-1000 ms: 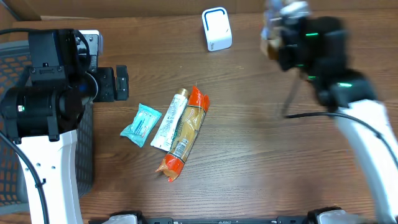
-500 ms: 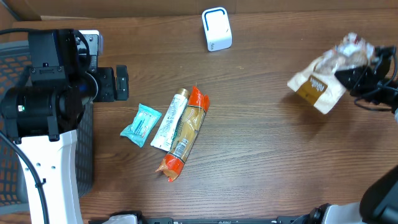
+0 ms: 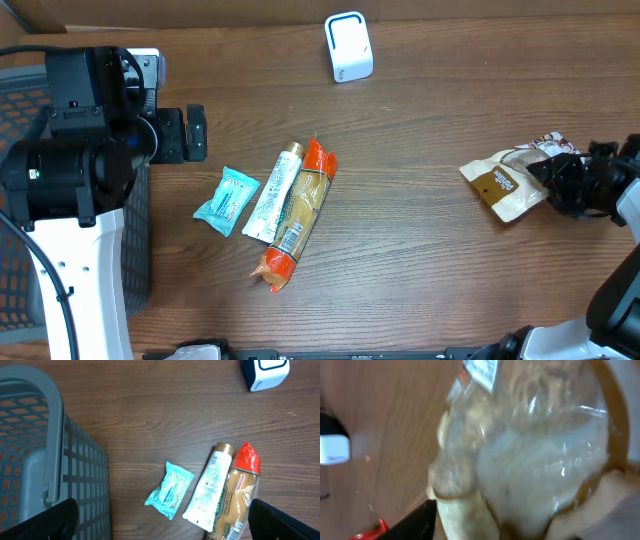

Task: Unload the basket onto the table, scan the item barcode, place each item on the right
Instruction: 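Carry the pouch to the table's right side and release it, then move the right gripper to the pasta package and grasp it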

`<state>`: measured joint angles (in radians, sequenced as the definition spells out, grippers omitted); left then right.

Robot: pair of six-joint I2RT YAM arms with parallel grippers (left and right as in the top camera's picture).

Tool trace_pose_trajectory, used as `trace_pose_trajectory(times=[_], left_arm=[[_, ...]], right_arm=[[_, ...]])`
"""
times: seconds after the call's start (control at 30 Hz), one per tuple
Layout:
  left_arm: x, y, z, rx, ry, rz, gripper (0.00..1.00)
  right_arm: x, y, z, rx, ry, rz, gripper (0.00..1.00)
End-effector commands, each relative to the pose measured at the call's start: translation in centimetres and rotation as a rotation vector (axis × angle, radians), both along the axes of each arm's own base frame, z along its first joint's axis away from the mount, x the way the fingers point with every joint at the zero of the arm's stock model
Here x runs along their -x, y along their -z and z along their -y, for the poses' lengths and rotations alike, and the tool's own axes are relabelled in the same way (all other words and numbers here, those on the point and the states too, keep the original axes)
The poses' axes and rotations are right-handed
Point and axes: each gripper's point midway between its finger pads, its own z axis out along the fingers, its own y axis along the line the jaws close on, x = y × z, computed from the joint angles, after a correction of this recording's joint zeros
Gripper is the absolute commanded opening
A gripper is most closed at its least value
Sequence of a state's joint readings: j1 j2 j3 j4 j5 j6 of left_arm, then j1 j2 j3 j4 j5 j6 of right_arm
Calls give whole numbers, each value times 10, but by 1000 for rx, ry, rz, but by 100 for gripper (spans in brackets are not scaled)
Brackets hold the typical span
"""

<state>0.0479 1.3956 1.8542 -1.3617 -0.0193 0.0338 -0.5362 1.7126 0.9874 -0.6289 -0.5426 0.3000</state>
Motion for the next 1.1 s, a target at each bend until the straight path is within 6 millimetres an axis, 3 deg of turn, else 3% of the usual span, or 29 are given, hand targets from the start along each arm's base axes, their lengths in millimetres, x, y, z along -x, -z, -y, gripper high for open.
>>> trace_pose_trajectory(times=[0.0,0.17,0.33,0.43,0.5,0.63,0.77,0.93,1.07], left_arm=[[-2,-1,-3,-17,6,2,100],[-2,-1,-3,-17,6,2,100],[-2,-1,-3,-17,6,2,100],[-2,-1,-3,-17,6,2,100],[-2,-1,-3,-17,6,2,99],[-2,-1,-3,-17,6,2,99],[-2,-1,-3,-17,6,2,100],[-2,-1,-3,-17,6,2,100],[-2,-1,-3,-17,6,3,100]], right_arm=[[3,-12,-1,-46,38,-33,60],[10,-47,-5,-72,25,-82,64],[14,-94,-3,36,-9,-113,68],[6,-120,-27,50,-90,-59,78],[-2,-128,-53,12,-162,-13,100],[-20,-133,-120,-49,-352,91,100],[-24,-123,-200,-59,-543,133,100],[-16,-92,-289,-102,-652,93,100],[-9,-67,-341,-135,-720,61,95]])
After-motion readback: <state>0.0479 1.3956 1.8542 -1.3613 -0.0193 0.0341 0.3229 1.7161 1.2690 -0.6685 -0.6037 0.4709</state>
